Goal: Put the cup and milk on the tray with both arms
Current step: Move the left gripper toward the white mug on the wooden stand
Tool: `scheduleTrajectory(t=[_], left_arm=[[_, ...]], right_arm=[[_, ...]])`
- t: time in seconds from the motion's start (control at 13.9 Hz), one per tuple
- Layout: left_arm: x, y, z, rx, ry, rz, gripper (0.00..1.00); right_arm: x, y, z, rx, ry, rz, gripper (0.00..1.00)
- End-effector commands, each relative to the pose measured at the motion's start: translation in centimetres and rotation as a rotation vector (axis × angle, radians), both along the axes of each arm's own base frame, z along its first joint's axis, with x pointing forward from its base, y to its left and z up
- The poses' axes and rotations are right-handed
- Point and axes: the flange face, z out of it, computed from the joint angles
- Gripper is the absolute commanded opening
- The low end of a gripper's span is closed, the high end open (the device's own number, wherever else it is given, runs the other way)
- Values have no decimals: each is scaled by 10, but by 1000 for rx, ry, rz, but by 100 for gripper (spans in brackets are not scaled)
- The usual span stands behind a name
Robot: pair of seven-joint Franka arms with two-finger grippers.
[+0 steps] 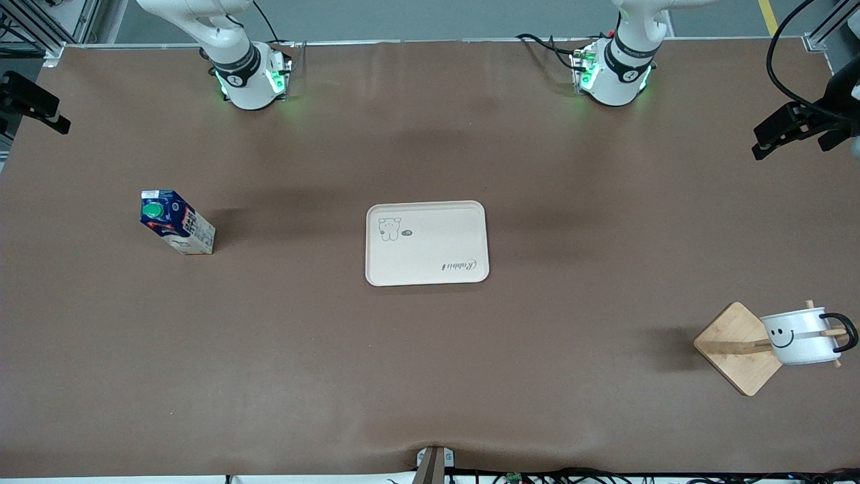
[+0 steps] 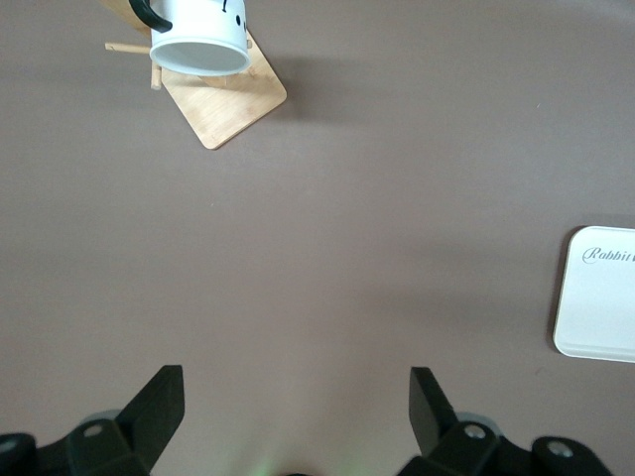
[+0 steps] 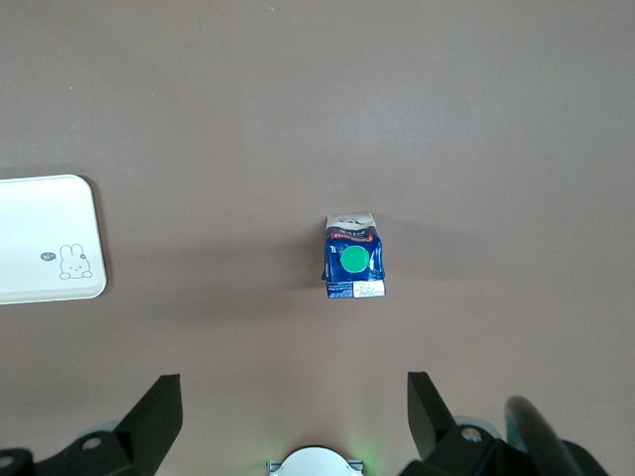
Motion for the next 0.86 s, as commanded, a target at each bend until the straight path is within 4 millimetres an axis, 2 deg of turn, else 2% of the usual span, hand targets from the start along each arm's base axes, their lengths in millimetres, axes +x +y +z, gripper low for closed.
scheduleTrajectory(t=[0.0, 0.22, 0.43, 0.65, 0.79], left_arm=[[2, 1, 4, -2, -6, -19, 100], [6, 1, 0, -1, 0, -15, 100], [11, 6, 5, 33, -16, -15, 100], [18, 5, -8, 31, 0, 6, 100], [29, 5, -22, 28, -28, 17, 100]], right_arm=[[1, -3, 2, -6, 4, -11, 100], [1, -5, 2, -5, 5, -14, 100], [0, -6, 3, -5, 5, -17, 100], [-2, -8, 2, -3, 17, -21, 100], [-2, -9, 2, -3, 17, -23, 100]])
